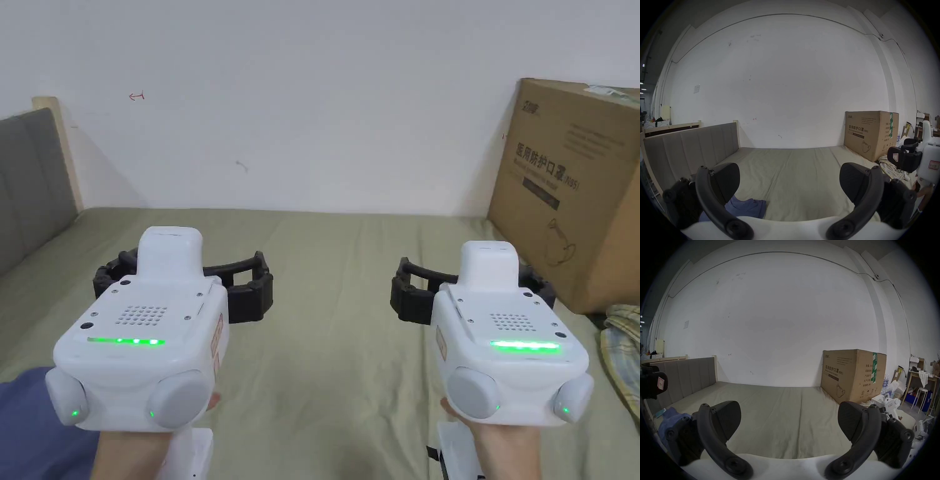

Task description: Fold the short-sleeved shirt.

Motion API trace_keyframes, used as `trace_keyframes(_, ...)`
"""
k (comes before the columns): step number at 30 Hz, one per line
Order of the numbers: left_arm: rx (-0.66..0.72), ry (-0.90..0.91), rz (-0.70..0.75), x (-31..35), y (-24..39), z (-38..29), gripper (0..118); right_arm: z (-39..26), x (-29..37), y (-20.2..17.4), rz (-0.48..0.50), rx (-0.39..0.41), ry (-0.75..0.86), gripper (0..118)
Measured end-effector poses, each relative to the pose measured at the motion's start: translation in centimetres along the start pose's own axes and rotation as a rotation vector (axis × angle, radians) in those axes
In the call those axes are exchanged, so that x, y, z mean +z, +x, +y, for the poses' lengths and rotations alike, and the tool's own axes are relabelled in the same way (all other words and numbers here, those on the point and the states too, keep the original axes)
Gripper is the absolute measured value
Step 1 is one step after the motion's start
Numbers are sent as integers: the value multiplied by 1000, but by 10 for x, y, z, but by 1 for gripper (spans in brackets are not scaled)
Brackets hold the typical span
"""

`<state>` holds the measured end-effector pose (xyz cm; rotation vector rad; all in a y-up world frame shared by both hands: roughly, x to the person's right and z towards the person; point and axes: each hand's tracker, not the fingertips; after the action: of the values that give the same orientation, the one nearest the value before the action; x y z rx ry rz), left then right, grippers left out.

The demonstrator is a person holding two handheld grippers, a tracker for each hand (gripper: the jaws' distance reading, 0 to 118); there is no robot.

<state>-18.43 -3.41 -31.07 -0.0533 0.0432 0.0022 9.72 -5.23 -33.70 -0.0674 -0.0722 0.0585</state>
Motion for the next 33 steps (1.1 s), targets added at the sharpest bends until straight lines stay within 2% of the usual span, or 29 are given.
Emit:
trace_keyframes(3,-7,11,51,0,2,-1,118,0,2,-3,-7,-3,12,118)
trace_keyframes(9,18,14,24,0,0,-1,118,1,2,-6,-12,35,20,118)
trace_keyframes(14,18,40,48,1,1,-6,118,0,4,-7,-7,21,17,103)
trace_keyframes(19,3,17,26,-1,-1,-10,118,-3,3,-9,-11,41,16,103)
trace_keyframes(23,-11,5,12,-1,0,-12,118,-5,1,-7,-2,11,5,105)
trace_keyframes(28,-10,-2,-3,-2,1,-13,118,-9,0,-8,-6,26,-3,106)
trace_keyframes(33,-11,-12,-4,-4,2,-13,118,-6,-3,-6,-1,15,-2,113)
